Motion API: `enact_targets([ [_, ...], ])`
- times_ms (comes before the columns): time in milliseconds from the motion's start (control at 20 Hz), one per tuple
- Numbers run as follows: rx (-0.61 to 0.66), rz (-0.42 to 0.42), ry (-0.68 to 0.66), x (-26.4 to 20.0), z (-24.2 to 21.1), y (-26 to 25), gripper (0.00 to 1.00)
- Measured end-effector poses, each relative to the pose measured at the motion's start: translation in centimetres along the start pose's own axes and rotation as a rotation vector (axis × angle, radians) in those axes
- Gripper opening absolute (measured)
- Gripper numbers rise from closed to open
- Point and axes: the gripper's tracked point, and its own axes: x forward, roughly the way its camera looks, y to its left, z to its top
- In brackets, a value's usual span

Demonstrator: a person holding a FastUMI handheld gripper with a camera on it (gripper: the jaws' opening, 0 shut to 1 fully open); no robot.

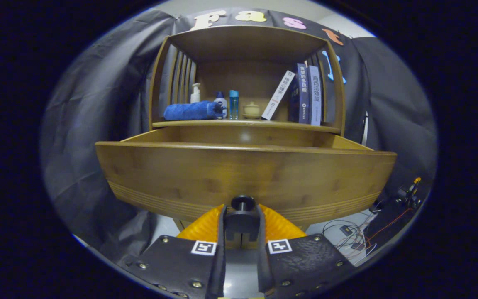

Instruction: Pull open the drawer, take out the items inside it, and place them on the countertop above the cabinet.

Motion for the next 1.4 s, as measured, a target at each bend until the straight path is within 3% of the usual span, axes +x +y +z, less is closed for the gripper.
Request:
enact_targets([
  [550,0.0,-0.004,-0.012,-1.4,0.6,-0.1,0.31],
  [750,0.0,0.01,-0.081,-4.7,2.6,-0.8,0.31],
  [900,-0.095,-0.025,-0.162,-5.9,5.9,-1.8,0.06],
  [1000,-0.037,-0.022,-0.148,-6.0,6.9,-1.7,0.06],
  [1150,0.01,-0.001,-0.099,-5.0,9.3,-1.0,0.43],
  [1250,-0.02,-0.046,-0.061,-4.3,11.1,-1.8,0.53],
  [1400,-0.005,-0.023,-0.017,-2.5,14.2,-0.6,0.69],
])
